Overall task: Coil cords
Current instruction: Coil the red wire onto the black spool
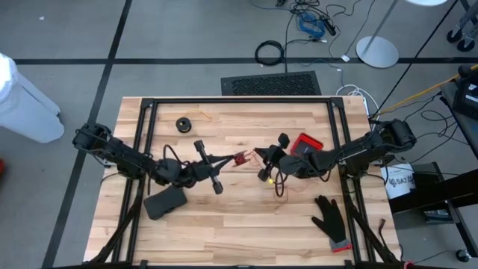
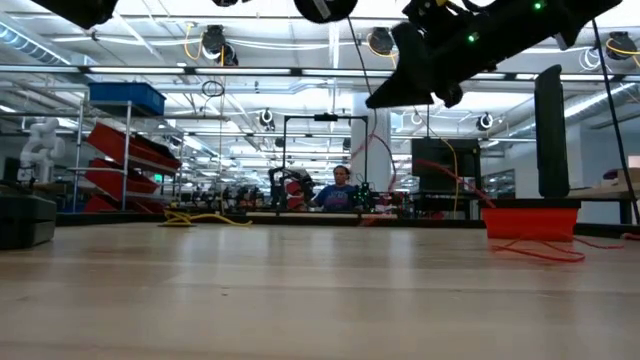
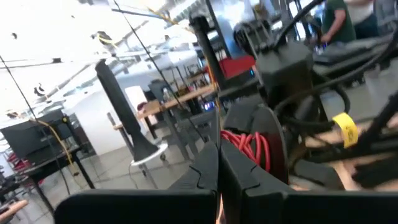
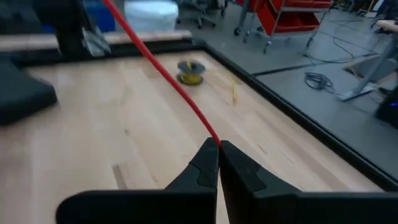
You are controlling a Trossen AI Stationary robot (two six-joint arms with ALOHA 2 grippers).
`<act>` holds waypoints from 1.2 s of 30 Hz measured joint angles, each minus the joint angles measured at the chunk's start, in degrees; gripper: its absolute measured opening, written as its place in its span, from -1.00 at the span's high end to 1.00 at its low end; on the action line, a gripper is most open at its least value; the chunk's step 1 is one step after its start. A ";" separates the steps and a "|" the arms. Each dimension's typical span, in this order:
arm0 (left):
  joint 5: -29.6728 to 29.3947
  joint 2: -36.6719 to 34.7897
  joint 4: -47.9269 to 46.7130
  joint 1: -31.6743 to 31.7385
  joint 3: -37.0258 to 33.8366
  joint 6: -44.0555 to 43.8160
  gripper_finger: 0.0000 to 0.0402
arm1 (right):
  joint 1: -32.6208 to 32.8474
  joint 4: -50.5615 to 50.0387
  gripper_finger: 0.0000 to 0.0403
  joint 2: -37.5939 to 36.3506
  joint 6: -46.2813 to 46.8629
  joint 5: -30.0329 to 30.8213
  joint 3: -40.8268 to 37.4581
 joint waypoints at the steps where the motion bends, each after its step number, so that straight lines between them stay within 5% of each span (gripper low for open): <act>1: 1.10 -0.04 0.70 0.71 0.00 -0.06 1.00 | -0.30 1.88 1.00 0.28 -0.49 -0.50 0.02; 12: 7.39 0.01 1.74 9.53 0.02 -3.09 1.00 | -4.80 7.18 1.00 6.33 -1.30 -6.60 6.12; 26: 5.12 2.40 0.95 12.07 -0.01 -1.24 1.00 | -7.16 7.90 0.99 13.95 -2.61 -12.31 15.00; 36: 5.73 2.05 -1.84 11.36 -0.11 -0.84 1.00 | -4.67 -2.78 0.64 12.63 -3.77 -11.68 13.84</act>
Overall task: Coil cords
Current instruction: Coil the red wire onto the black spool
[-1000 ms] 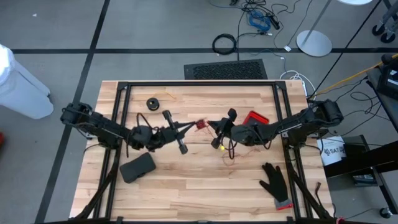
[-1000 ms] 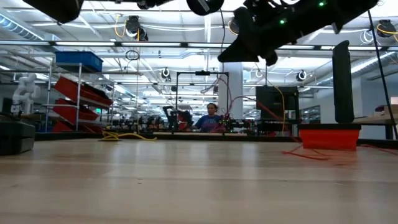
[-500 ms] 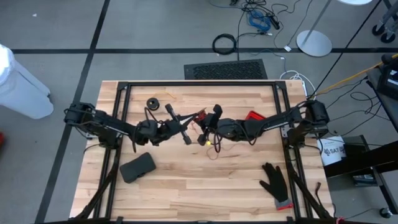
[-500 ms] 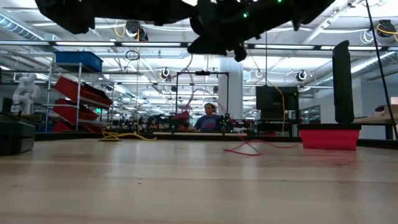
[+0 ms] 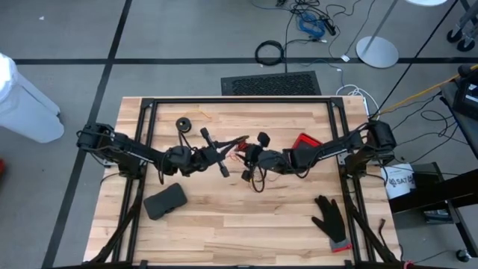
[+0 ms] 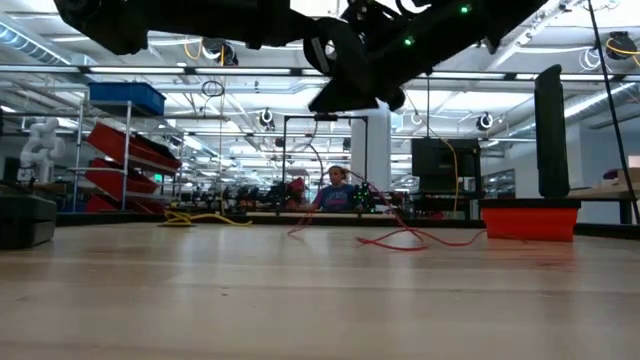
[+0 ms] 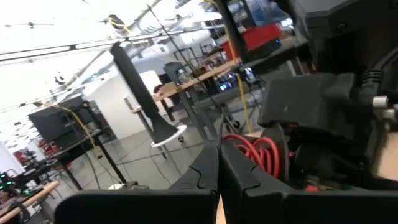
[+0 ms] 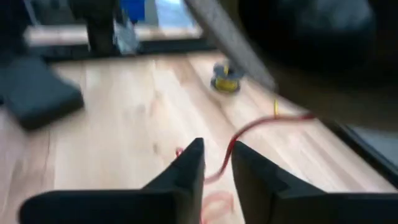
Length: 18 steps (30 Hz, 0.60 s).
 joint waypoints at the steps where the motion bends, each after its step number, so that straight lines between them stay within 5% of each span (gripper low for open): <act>1: 0.02 0.00 -0.36 -0.21 0.00 0.00 1.00 | 0.45 -2.09 0.60 -0.13 0.57 0.51 0.00; 9: -0.46 -0.57 2.67 -0.63 0.28 -0.63 1.00 | 4.67 -14.09 0.32 0.26 6.02 1.09 -0.35; 18: 0.02 -0.24 2.00 -0.63 0.17 -0.53 1.00 | 5.75 -15.36 0.30 2.52 12.49 -0.63 -0.18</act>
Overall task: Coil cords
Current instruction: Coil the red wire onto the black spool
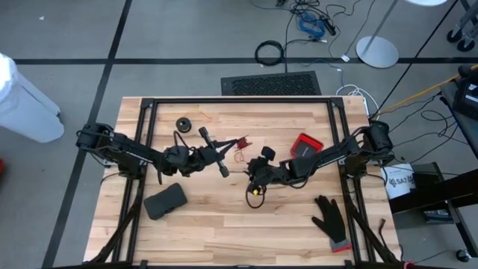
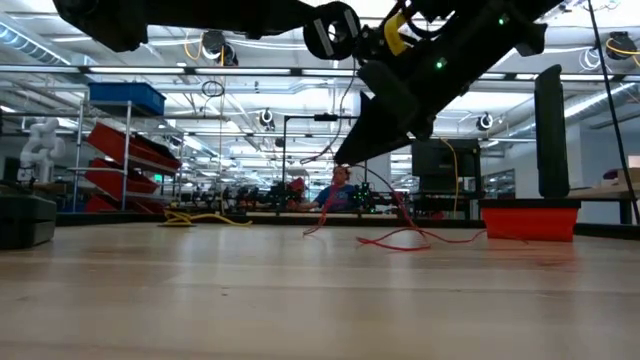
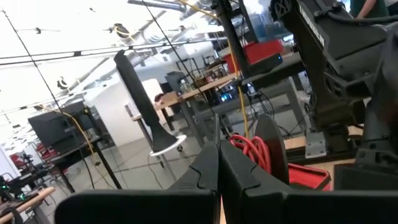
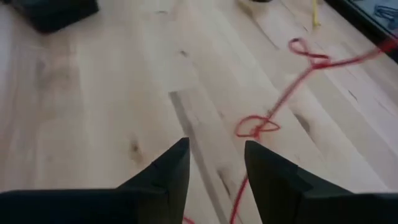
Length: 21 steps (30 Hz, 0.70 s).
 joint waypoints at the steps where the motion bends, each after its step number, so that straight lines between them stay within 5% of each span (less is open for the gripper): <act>1: 0.00 0.00 -0.07 0.00 0.00 -0.04 1.00 | -0.05 -0.14 0.31 0.28 0.41 0.26 0.01; 11: 0.01 0.00 -0.50 0.04 0.00 -0.04 1.00 | 0.33 -4.61 0.39 0.82 2.73 4.95 -0.02; 21: 1.83 0.02 -1.19 0.04 -0.02 -0.06 1.00 | 0.50 -10.91 0.67 0.82 6.68 6.29 -0.02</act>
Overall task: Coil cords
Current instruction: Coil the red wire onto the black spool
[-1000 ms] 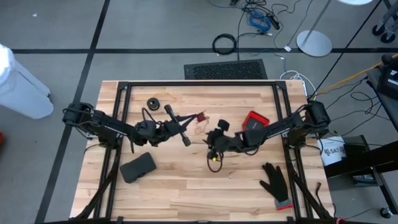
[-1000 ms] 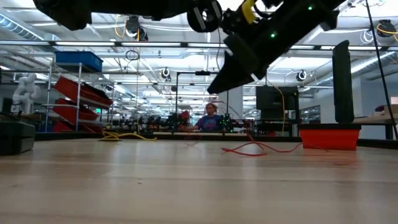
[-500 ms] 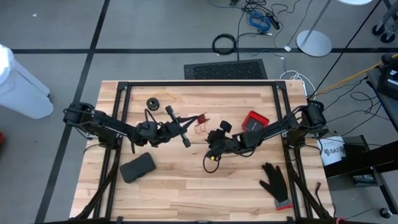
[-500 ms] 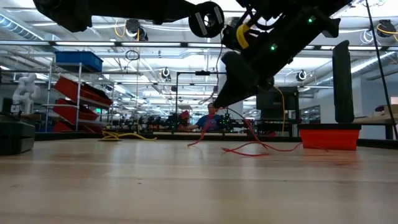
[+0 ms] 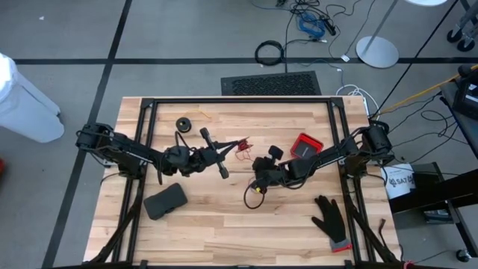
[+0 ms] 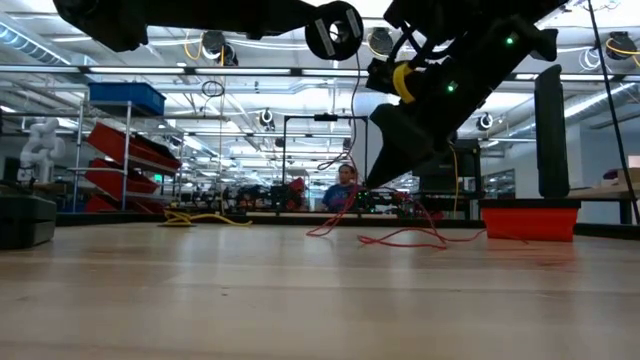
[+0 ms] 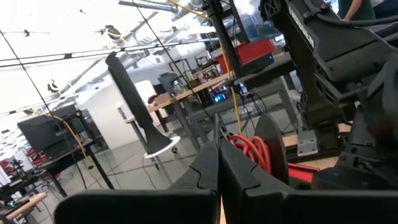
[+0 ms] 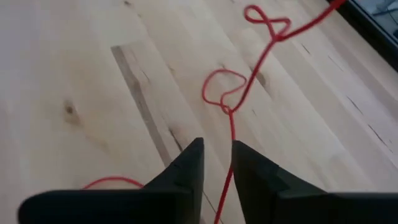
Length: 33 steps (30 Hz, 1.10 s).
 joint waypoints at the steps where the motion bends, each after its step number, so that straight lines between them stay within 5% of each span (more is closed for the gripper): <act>1: 0.05 0.00 0.06 0.00 0.00 0.00 1.00 | 0.00 -0.47 0.70 0.00 0.26 0.00 0.00; 12: 1.20 0.02 0.07 0.00 0.00 0.01 1.00 | 0.04 -5.83 0.97 0.00 1.13 -0.77 0.02; 16: 1.19 0.02 0.07 0.07 0.00 0.39 1.00 | 0.73 -12.06 0.99 0.00 3.70 -6.10 0.02; 26: 1.19 0.07 -0.28 0.78 0.00 0.44 1.00 | 11.67 -20.61 1.00 -0.97 14.74 -13.79 0.02; 29: 1.21 0.07 -0.33 0.79 -0.02 0.36 1.00 | 14.17 -20.09 0.96 -2.64 17.53 -11.28 0.02; 33: 1.21 0.07 -0.35 0.78 -0.02 0.35 1.00 | 17.29 -21.13 0.82 -6.02 20.92 0.94 0.02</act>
